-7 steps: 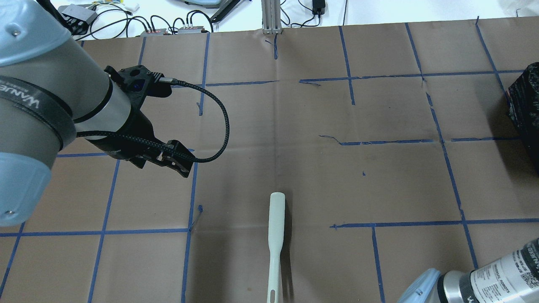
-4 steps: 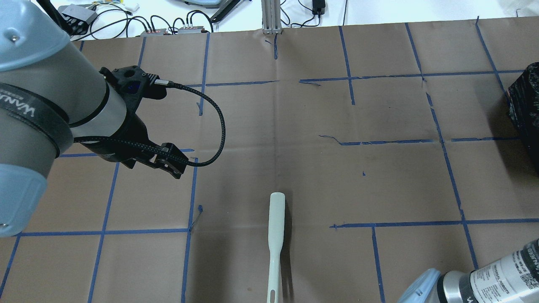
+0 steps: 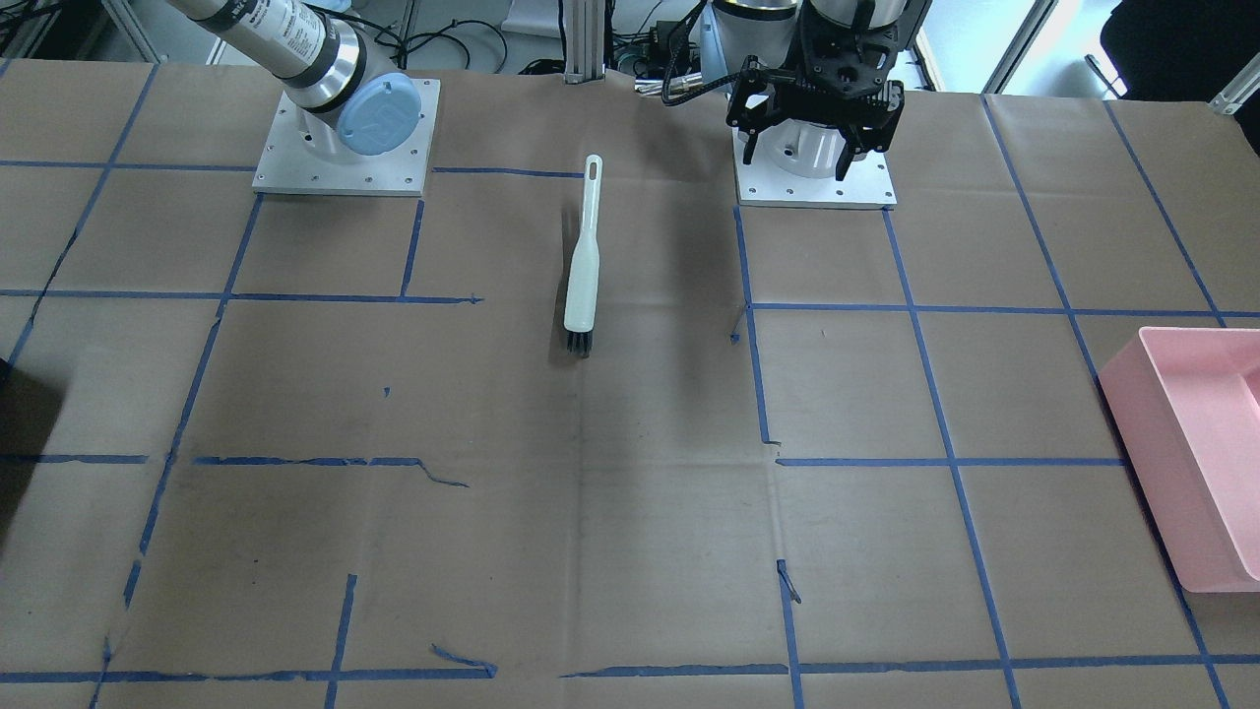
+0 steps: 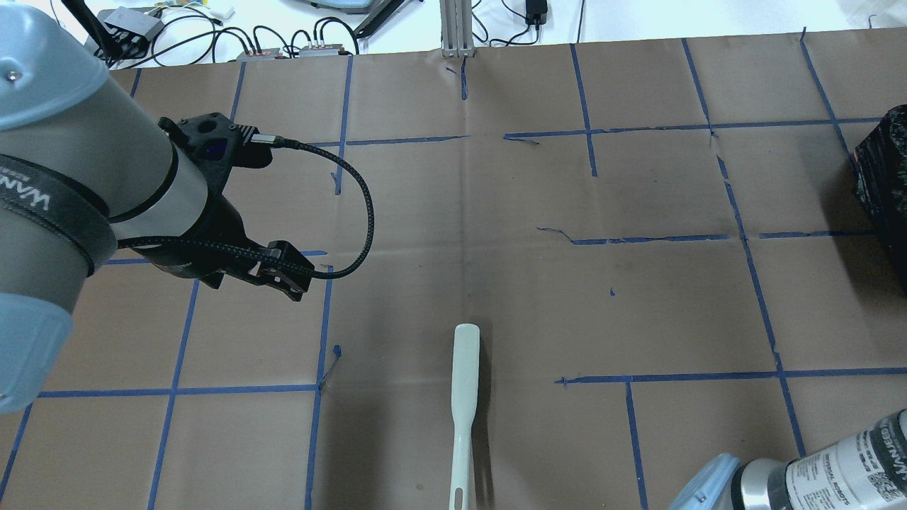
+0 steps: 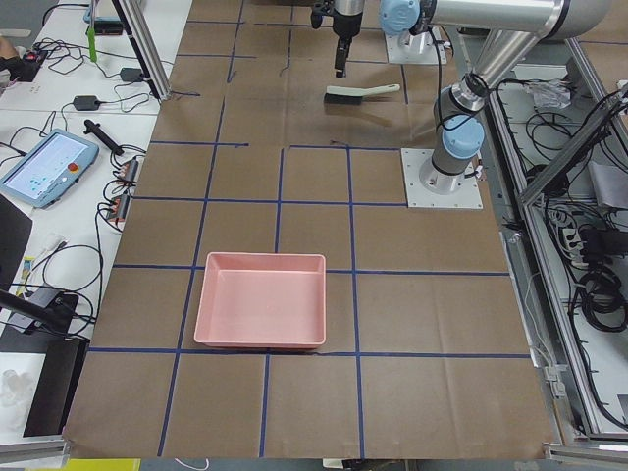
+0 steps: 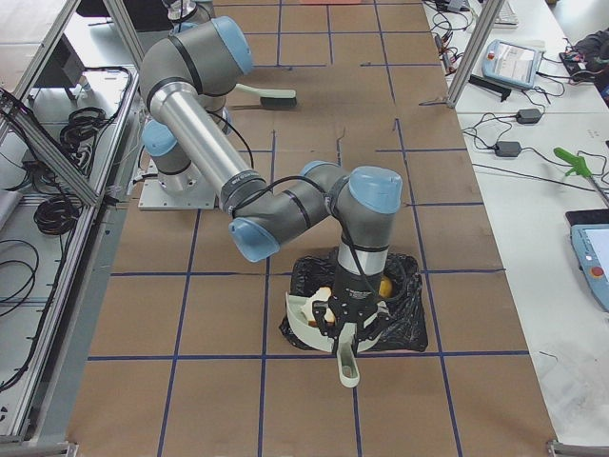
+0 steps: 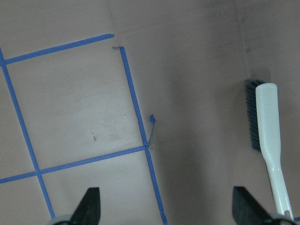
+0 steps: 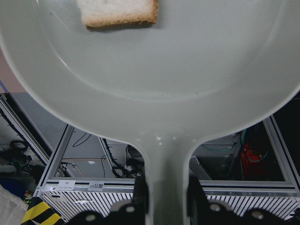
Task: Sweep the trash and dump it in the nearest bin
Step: 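Tip the dustpan over the black bin with the right gripper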
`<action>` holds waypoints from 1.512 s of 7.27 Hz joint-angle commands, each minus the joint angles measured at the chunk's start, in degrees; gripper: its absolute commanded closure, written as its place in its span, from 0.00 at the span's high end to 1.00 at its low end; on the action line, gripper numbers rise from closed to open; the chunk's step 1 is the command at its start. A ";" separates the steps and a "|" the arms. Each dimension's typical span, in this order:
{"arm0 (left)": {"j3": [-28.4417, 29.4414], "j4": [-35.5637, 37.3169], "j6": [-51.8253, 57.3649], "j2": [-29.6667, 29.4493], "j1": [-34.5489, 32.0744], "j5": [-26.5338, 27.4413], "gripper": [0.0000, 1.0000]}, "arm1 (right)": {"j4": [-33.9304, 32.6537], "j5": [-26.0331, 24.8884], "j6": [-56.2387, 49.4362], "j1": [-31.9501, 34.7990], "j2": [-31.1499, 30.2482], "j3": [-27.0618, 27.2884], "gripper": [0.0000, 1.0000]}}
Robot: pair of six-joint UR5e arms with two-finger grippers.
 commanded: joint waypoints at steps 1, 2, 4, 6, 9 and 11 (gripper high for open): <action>-0.14 -0.21 -4.08 0.40 -0.07 0.00 1.00 | -7.78 -1.23 -0.41 0.32 -0.36 3.28 0.00; -0.15 -0.47 -4.69 0.14 0.02 -0.08 1.00 | -10.07 -1.41 -0.33 0.32 -0.36 3.37 0.00; -0.32 -0.56 -4.96 0.31 0.28 -2.53 1.00 | -12.46 -3.33 -0.32 0.50 -0.28 3.46 0.00; -1.54 -0.47 -4.87 0.57 0.37 -2.81 1.00 | -12.46 -3.96 -0.50 2.24 -0.54 3.90 0.00; -0.15 0.23 -4.78 -2.32 0.63 -2.11 1.00 | -12.46 -5.46 -0.59 3.05 -0.71 3.82 0.00; 3.09 0.06 -4.96 -5.38 0.63 -2.11 1.00 | -12.38 -5.63 -0.68 3.05 -0.89 3.73 0.00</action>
